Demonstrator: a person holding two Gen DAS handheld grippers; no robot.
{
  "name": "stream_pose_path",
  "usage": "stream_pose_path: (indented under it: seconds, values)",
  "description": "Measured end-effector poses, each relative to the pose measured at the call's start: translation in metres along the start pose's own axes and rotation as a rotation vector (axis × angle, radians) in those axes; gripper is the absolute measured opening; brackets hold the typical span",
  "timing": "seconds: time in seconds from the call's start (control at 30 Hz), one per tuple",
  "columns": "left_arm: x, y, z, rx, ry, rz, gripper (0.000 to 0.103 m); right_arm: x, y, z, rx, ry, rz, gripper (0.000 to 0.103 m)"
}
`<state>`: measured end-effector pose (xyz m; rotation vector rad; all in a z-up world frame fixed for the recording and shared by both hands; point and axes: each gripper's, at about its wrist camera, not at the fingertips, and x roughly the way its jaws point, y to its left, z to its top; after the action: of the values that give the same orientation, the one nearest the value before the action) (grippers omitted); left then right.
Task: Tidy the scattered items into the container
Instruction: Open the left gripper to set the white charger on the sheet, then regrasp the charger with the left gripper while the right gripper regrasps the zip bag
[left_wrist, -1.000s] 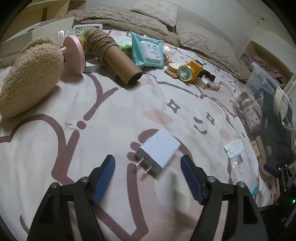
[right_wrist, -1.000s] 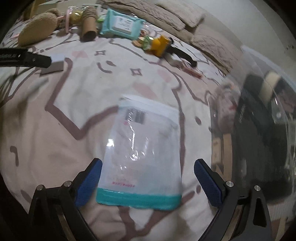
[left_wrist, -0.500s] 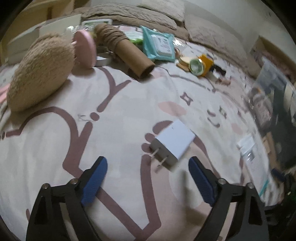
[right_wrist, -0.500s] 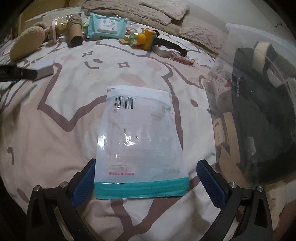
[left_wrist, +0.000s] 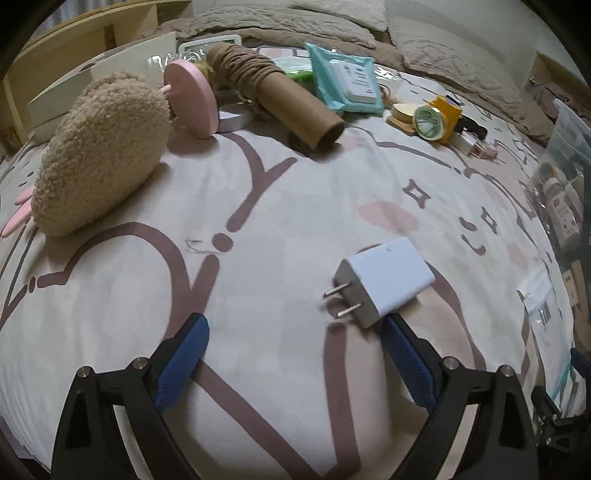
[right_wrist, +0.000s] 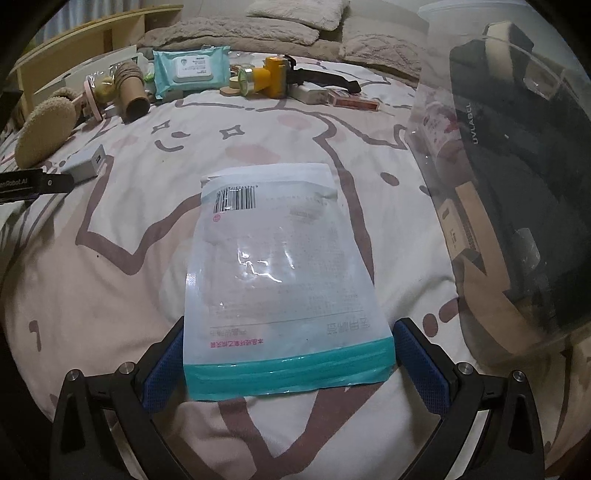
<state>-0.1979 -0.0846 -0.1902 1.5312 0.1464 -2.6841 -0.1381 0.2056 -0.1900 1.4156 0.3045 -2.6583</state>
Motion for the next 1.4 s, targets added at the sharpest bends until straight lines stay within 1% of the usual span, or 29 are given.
stream_pose_path:
  seconds: [0.27, 0.4, 0.47, 0.53, 0.6, 0.67, 0.77, 0.93, 1.1, 1.27, 1.4]
  values:
    - [0.003, 0.012, 0.008, -0.025, 0.000, 0.052, 0.096, 0.003, -0.005, 0.001, 0.018, -0.007, 0.021, 0.103]
    - [0.001, 0.012, 0.007, -0.017, -0.001, 0.083, 0.099, 0.003, -0.006, 0.000, 0.022, -0.009, 0.024, 0.103]
    - [-0.001, 0.014, 0.007, -0.021, -0.002, 0.082, 0.099, 0.003, -0.006, 0.000, 0.028, -0.008, 0.031, 0.103]
    - [-0.003, 0.015, 0.007, -0.022, -0.004, 0.051, 0.099, 0.004, -0.007, 0.000, 0.035, -0.006, 0.039, 0.103]
    - [-0.006, 0.013, 0.005, -0.018, -0.002, -0.030, 0.099, 0.004, -0.008, 0.001, 0.038, -0.004, 0.042, 0.103]
    - [-0.008, 0.007, 0.004, -0.004, 0.003, -0.077, 0.099, 0.005, -0.007, 0.001, 0.036, -0.003, 0.040, 0.103]
    - [-0.008, -0.003, 0.004, 0.031, 0.000, -0.086, 0.099, 0.005, -0.008, 0.002, 0.037, 0.001, 0.041, 0.103]
    - [-0.007, -0.009, 0.005, 0.032, -0.006, -0.120, 0.099, 0.008, -0.009, 0.008, 0.037, 0.018, 0.052, 0.103]
    - [-0.004, -0.015, 0.009, 0.039, -0.014, -0.149, 0.099, 0.014, -0.013, 0.019, 0.021, 0.041, 0.100, 0.103]
    - [0.002, -0.024, 0.013, 0.073, -0.018, -0.134, 0.099, 0.023, -0.011, 0.033, -0.041, 0.035, 0.120, 0.103]
    - [0.004, -0.024, 0.014, 0.073, -0.019, -0.139, 0.102, 0.028, -0.012, 0.037, -0.048, 0.017, 0.136, 0.103]
